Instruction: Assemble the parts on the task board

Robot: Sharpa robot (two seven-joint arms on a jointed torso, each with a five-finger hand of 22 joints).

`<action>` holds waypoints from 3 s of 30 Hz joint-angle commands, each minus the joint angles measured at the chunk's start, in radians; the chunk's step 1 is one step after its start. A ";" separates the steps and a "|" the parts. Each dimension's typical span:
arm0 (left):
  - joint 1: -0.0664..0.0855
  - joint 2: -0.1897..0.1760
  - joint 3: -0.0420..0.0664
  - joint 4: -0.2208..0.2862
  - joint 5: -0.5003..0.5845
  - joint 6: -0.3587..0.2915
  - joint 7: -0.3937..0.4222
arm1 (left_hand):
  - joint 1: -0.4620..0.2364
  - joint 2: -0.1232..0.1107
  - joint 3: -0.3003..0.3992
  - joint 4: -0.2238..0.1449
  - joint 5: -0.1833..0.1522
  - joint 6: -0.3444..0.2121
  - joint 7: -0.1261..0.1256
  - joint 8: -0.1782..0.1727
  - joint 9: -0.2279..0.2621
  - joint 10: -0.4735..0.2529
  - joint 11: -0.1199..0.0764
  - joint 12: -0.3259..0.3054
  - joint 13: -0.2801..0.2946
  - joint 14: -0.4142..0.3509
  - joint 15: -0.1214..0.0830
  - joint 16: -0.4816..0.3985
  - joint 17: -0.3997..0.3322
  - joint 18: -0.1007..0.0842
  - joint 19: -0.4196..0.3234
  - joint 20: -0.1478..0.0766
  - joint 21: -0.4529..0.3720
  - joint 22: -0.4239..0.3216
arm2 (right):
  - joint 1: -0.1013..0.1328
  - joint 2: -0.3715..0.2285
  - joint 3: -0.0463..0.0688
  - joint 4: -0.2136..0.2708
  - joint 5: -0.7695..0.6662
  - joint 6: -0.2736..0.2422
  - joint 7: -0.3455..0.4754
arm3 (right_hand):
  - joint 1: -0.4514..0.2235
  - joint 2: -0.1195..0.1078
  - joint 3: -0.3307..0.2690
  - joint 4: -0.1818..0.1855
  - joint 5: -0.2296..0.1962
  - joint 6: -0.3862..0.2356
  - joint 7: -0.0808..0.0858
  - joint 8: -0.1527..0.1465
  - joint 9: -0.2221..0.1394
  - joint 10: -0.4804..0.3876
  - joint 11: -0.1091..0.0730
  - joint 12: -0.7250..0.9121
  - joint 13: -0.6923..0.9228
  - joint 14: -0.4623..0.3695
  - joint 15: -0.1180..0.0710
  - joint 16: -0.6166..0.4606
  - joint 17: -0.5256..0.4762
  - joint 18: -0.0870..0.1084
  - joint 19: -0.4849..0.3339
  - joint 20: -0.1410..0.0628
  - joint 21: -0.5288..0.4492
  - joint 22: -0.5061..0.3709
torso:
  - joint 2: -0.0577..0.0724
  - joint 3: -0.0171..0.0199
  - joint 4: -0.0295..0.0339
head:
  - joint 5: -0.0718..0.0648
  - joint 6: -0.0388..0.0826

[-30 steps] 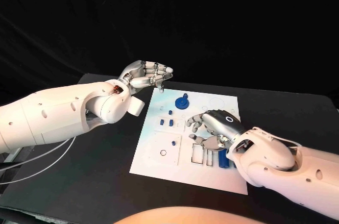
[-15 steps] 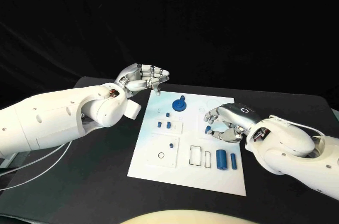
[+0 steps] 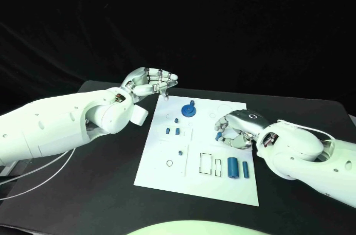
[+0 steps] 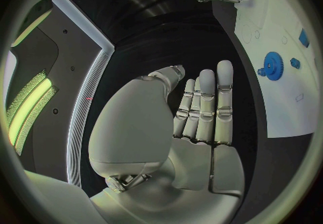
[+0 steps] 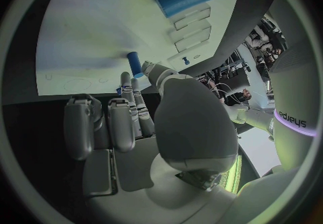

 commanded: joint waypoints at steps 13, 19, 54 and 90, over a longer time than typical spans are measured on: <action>0.001 0.001 0.001 0.002 0.005 0.016 0.005 | 0.004 -0.003 0.006 0.000 0.006 -0.006 0.002 0.002 -0.001 -0.005 0.000 0.004 -0.001 -0.007 0.003 -0.004 -0.002 0.014 -0.007 0.004 -0.006 -0.001 | -0.006 0.027 -0.004 -0.025 -0.008 0.045 0.011 | 0.017 0.017 0.046 0.012 -0.022 0.058 -0.002 0.023 0.007 0.070 -0.010 0.029 -0.006 0.033 -0.005 -0.002 0.003 0.003 0.022 -0.001 0.027 0.187 | -0.001 0.0007 -0.0014 | 0.004 -0.006; 0.001 0.001 0.001 0.002 0.005 0.016 0.005 | 0.003 -0.002 0.006 0.000 0.006 -0.005 0.002 0.003 -0.001 -0.006 0.000 0.005 -0.001 -0.007 0.004 -0.004 -0.002 0.014 -0.007 0.004 -0.006 -0.001 | -0.007 0.033 -0.005 -0.034 -0.008 0.050 0.004 | 0.021 0.023 0.057 0.011 -0.023 0.075 -0.006 0.030 0.010 0.090 -0.016 0.035 -0.006 0.034 -0.009 -0.001 0.004 0.002 0.026 -0.004 0.034 0.191 | -0.001 0.0006 -0.0025 | 0.004 -0.007; 0.001 0.003 0.000 -0.001 0.006 0.015 0.005 | 0.005 0.001 0.008 -0.001 0.006 -0.005 0.002 0.004 -0.001 -0.007 0.000 0.006 -0.001 -0.008 0.004 -0.003 -0.003 0.015 -0.007 0.004 -0.006 -0.001 | 0.009 -0.022 0.005 0.131 0.033 -0.175 0.002 | 0.054 0.063 0.110 -0.029 -0.052 0.129 -0.024 0.068 0.038 0.161 -0.039 0.055 0.005 0.037 -0.030 0.002 0.007 -0.006 0.043 -0.024 0.067 0.207 | -0.001 0.0007 -0.0029 | 0.007 -0.009; 0.001 0.026 0.000 -0.006 0.011 0.018 0.005 | 0.007 0.002 0.010 -0.002 0.006 -0.006 0.002 0.005 -0.001 -0.009 0.000 0.008 -0.001 -0.009 0.004 -0.003 -0.004 0.015 -0.008 0.004 -0.006 -0.001 | -0.135 0.283 -0.018 0.002 0.011 -0.089 0.034 | 0.053 0.061 0.111 -0.033 -0.047 0.127 -0.022 0.068 0.039 0.159 -0.038 0.052 0.005 0.036 -0.030 0.000 0.003 -0.004 0.039 -0.024 0.058 0.204 | -0.001 0.0001 -0.0018 | 0.038 -0.027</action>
